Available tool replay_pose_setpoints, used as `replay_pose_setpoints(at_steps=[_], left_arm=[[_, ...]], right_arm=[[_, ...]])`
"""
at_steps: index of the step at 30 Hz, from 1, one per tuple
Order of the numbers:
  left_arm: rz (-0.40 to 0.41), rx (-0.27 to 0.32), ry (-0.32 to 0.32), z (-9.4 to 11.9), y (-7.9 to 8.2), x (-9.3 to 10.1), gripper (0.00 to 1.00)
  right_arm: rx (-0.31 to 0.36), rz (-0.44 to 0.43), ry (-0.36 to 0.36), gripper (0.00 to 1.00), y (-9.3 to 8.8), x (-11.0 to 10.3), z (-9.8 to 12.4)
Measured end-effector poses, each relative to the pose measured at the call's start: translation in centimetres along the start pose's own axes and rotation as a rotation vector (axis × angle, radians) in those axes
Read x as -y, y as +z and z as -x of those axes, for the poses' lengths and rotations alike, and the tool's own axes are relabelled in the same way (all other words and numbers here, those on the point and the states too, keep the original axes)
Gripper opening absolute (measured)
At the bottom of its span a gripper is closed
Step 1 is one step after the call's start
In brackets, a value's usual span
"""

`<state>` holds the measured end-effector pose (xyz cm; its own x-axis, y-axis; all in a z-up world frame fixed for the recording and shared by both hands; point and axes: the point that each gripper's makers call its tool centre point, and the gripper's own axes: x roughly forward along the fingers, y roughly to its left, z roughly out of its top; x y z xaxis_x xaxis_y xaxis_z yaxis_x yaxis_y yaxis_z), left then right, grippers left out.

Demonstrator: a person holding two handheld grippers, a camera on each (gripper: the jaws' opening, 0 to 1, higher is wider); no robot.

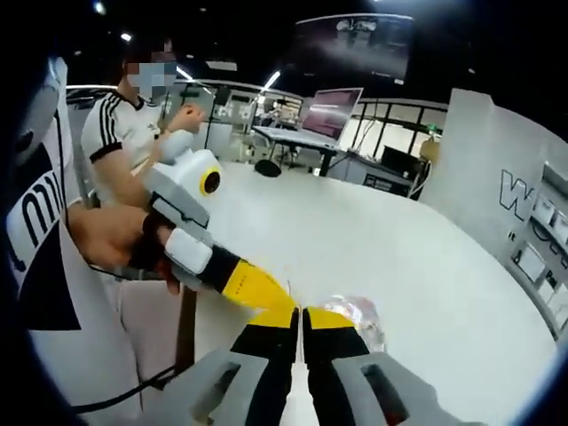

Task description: Open the resealable bag by pulling the two sides of the seal apart until the entire bag opening is separated and visibly accessible.

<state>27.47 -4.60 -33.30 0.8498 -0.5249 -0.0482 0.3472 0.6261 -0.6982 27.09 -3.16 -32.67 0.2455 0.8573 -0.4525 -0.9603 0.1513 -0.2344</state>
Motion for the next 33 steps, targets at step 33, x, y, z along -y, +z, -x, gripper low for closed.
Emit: replay_pose_setpoints(at_steps=[33], left_arm=[[0.157,0.036,-0.027,0.3,1.0,-1.2,0.01]], right_arm=[[0.003,0.003,0.01,0.0,-0.2,-0.3,-0.1]])
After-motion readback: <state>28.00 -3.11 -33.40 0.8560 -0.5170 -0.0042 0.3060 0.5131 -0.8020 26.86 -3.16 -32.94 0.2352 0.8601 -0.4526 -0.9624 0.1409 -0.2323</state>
